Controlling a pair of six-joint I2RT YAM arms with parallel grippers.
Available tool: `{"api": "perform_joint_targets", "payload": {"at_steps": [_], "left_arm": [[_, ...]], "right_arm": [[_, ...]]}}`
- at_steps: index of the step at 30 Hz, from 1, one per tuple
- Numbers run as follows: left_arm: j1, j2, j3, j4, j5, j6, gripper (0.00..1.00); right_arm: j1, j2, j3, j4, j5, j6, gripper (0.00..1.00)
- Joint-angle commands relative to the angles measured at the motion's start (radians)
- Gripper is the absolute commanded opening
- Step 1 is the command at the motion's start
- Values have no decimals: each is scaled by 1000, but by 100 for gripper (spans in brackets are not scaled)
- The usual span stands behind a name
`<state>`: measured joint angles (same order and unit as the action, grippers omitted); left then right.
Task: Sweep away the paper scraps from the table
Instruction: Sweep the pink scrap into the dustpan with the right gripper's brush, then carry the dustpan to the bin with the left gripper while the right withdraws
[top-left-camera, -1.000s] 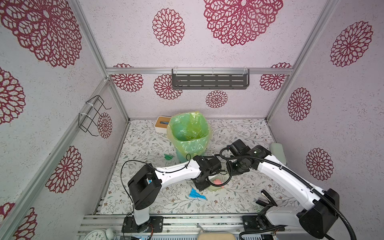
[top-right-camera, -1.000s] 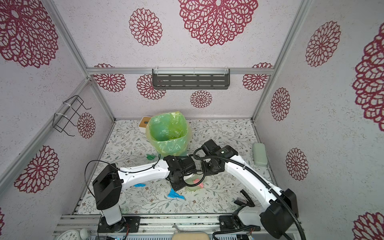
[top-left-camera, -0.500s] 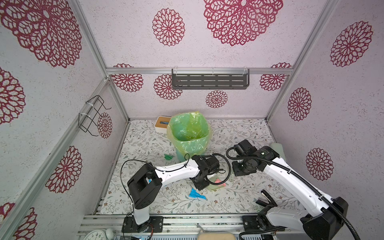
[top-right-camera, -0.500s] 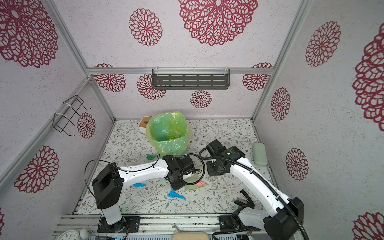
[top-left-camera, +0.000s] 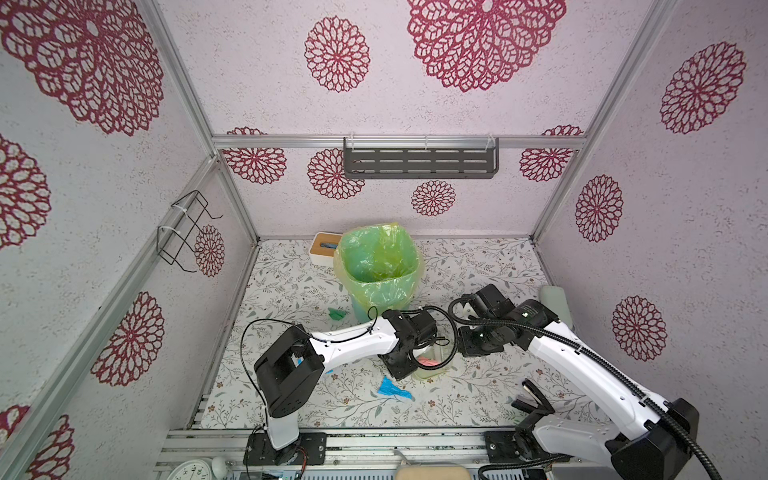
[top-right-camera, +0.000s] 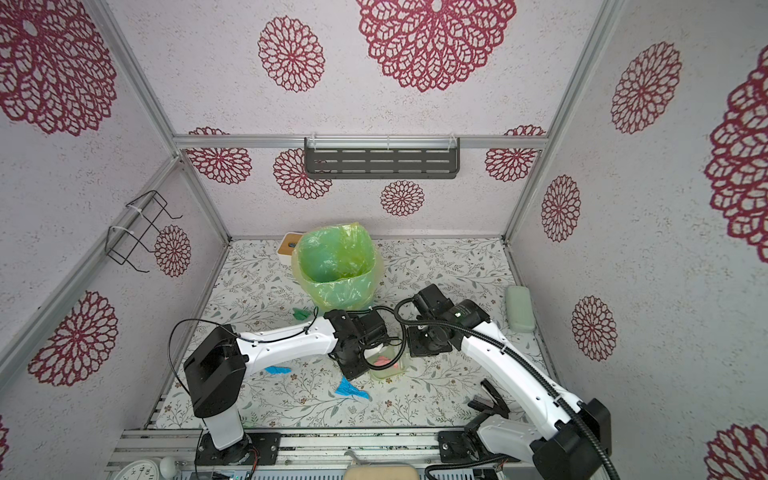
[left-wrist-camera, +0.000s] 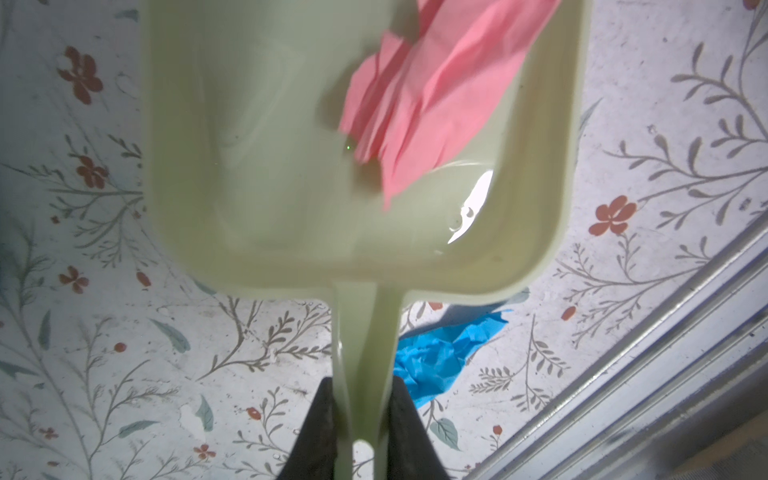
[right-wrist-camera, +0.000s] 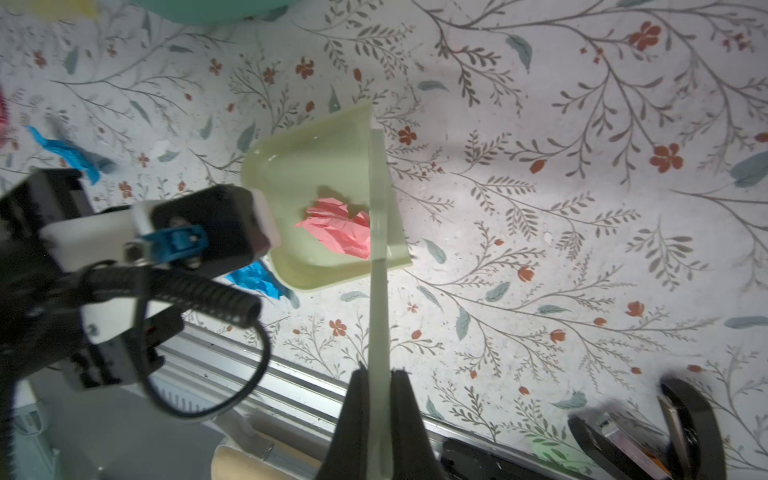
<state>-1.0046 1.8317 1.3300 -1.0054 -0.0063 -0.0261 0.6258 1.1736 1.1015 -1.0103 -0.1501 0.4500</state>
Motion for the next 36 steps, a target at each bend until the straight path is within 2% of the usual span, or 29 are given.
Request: {"api": "perform_joint_targets", "payload": {"at_steps": [1, 3, 8, 11, 18, 36], "left_arm": [[7, -13, -13, 26, 15, 4, 9], [9, -27, -23, 42, 16, -1, 9], [11, -73, -47, 70, 20, -14, 9], [11, -98, -60, 79, 20, -23, 9], [5, -155, -57, 68, 11, -44, 9], [-71, -367, 187, -165, -91, -129, 10]], "right_arm": [[8, -42, 33, 41, -74, 44, 0], [8, -48, 34, 20, -47, 38, 0], [-21, -64, 67, -97, 133, 9, 0], [-72, -99, 85, -119, 171, -13, 0], [-214, -152, 67, -115, 134, -75, 0], [-337, -182, -39, 7, -9, -121, 0]]}}
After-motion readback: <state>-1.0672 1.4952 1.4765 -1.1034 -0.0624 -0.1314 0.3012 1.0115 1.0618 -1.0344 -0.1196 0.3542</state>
